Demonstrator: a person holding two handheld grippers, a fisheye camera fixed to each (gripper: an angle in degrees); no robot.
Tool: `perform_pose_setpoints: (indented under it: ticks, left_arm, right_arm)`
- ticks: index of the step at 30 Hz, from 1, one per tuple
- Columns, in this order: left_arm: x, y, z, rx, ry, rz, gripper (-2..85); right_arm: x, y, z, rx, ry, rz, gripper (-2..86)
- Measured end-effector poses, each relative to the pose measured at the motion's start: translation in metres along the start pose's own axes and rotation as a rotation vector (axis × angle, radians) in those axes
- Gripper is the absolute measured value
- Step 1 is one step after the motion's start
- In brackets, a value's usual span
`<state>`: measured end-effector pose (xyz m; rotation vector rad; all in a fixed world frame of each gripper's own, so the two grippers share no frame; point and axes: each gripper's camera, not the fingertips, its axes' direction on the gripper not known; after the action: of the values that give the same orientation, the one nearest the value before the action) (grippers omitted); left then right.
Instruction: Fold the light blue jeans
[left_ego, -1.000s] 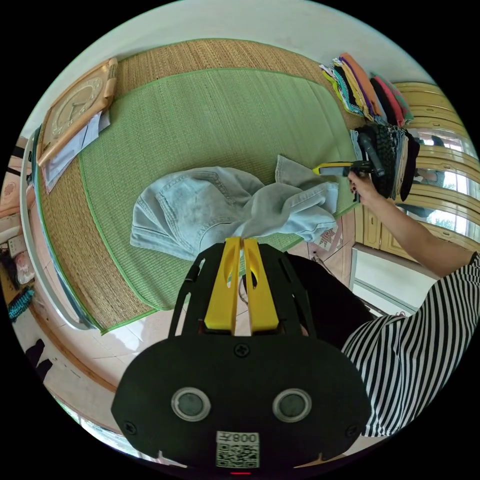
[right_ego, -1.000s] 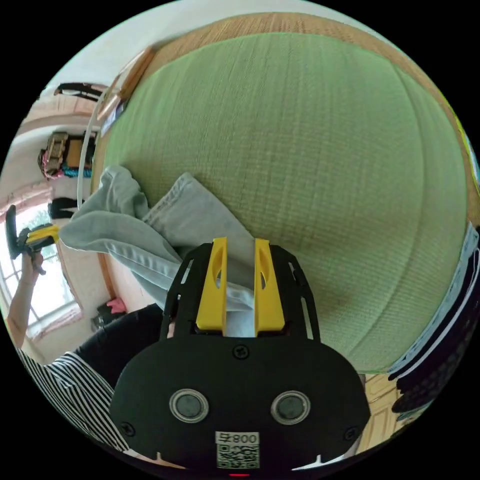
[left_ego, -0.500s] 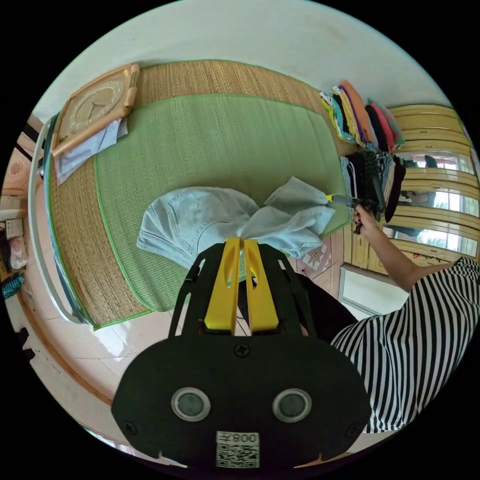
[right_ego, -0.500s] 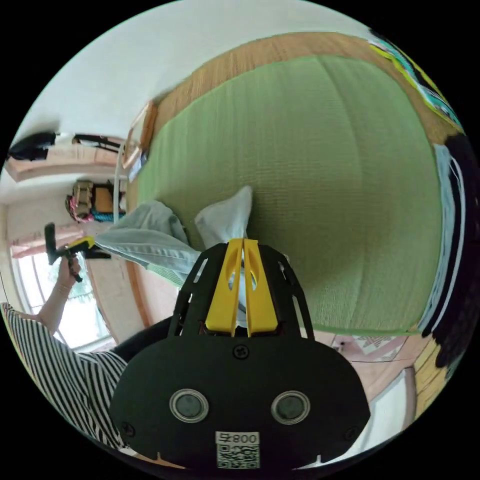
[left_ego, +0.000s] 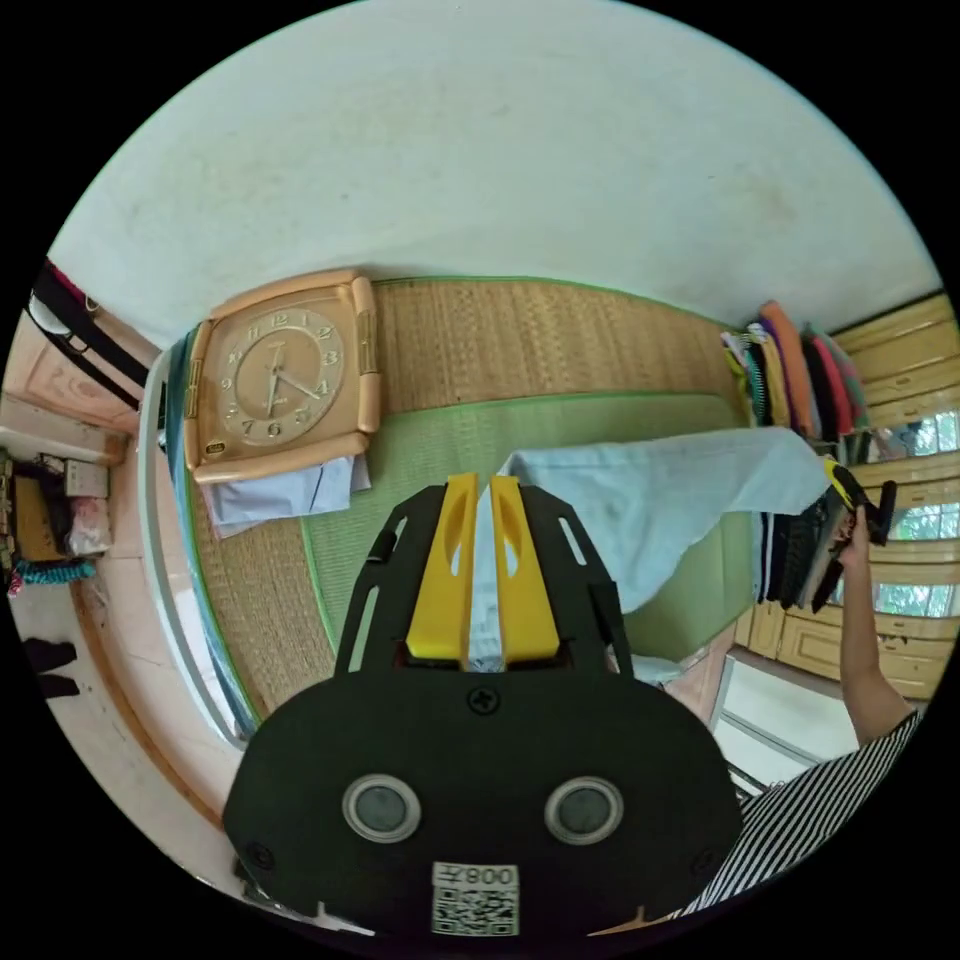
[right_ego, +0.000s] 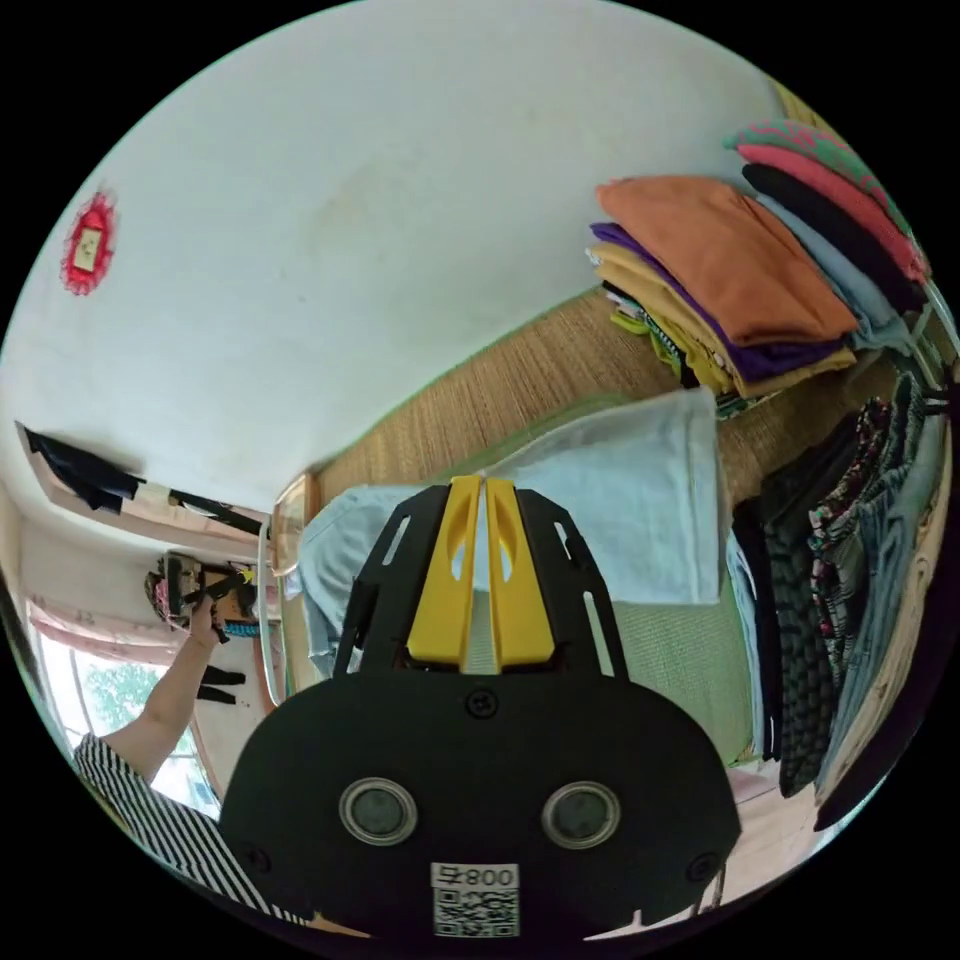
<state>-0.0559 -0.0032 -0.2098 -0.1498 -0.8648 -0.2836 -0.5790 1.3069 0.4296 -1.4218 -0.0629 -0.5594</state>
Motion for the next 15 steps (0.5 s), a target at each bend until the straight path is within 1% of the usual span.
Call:
perform_pose_setpoints:
  ticks: [3, 4, 6, 7, 8, 9, 11, 12, 14, 15]
  left_arm:
    - [-0.003, 0.001, 0.021, -0.018, 0.036, 0.012, 3.6]
    - [-0.002, 0.012, 0.034, -0.046, 0.058, 0.028, 4.0]
    - [-0.001, 0.034, 0.062, -0.142, 0.078, 0.028, 4.6]
    - [-0.002, 0.051, 0.084, -0.224, 0.100, 0.010, 5.2]
    - [-0.004, 0.068, 0.107, -0.316, 0.142, -0.026, 5.8]
    - [-0.006, 0.077, 0.117, -0.357, 0.167, -0.051, 6.2]
    - [-0.016, 0.108, 0.149, -0.469, 0.207, -0.164, 7.3]
    - [-0.019, 0.116, 0.154, -0.482, 0.212, -0.203, 7.5]
    - [-0.036, 0.142, 0.169, -0.486, 0.299, -0.399, 8.4]
    - [-0.040, 0.148, 0.171, -0.481, 0.317, -0.444, 8.6]
  right_arm:
    - [-0.007, 0.015, 0.042, -0.097, 0.040, -0.025, -0.2]
    - [-0.005, 0.033, 0.061, -0.159, 0.048, -0.036, -0.1]
    - [-0.001, 0.071, 0.091, -0.278, 0.029, -0.049, 0.3]
    - [0.001, 0.100, 0.111, -0.387, 0.033, -0.070, 0.7]
    - [0.002, 0.131, 0.126, -0.480, 0.055, -0.077, 1.2]
    - [0.002, 0.146, 0.132, -0.524, 0.049, -0.079, 1.5]
    - [0.003, 0.197, 0.146, -0.676, 0.053, -0.090, 3.4]
    - [0.003, 0.207, 0.148, -0.705, 0.060, -0.096, 3.8]
    - [0.000, 0.240, 0.147, -0.796, 0.082, -0.126, 5.3]
    - [0.000, 0.245, 0.146, -0.813, 0.099, -0.138, 5.7]
